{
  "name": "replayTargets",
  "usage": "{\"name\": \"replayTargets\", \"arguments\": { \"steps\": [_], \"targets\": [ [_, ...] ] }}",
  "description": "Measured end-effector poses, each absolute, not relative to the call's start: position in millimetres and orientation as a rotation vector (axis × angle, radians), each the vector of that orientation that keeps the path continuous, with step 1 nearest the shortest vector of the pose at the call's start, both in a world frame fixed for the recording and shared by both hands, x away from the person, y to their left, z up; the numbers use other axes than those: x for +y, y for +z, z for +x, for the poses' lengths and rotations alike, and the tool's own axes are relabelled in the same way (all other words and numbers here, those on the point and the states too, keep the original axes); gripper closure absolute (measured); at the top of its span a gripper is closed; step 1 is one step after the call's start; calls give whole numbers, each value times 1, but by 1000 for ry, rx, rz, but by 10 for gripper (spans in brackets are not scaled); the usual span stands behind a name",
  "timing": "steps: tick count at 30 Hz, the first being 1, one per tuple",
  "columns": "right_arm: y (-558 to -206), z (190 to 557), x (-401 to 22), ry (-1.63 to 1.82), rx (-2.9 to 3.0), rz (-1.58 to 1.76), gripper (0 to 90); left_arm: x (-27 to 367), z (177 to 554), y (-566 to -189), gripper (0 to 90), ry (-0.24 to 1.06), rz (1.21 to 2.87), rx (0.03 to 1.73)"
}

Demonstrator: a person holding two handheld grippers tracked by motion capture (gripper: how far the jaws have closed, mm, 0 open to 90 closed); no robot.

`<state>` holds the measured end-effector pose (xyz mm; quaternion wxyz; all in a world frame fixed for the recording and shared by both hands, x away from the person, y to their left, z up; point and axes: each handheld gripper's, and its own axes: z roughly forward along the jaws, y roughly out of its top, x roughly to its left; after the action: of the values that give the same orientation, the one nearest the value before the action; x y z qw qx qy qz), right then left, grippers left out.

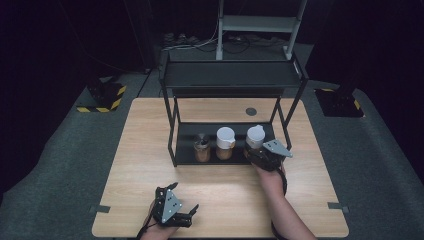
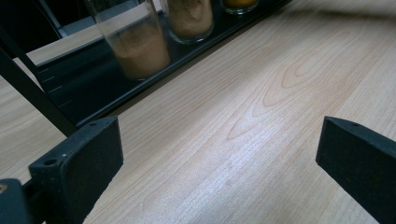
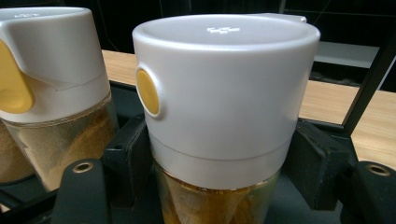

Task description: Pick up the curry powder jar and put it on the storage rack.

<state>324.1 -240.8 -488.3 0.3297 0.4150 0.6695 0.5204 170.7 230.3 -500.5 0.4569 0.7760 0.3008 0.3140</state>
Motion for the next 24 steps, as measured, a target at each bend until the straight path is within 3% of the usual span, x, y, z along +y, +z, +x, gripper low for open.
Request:
{"name": "replayTargets", "arguments": {
  "steps": [7,17,24],
  "targets": [
    [-486,324,-240,1354,1756,1091,292,231,170,-501,8,774,1911,735],
    [-483,324,-239,1350,1745,1117,163,231,170,-501,7,773,1910,734],
    [-481,321,-239,1354,1743,1124,121,232,171,-501,8,772,1908,735]
  ]
}}
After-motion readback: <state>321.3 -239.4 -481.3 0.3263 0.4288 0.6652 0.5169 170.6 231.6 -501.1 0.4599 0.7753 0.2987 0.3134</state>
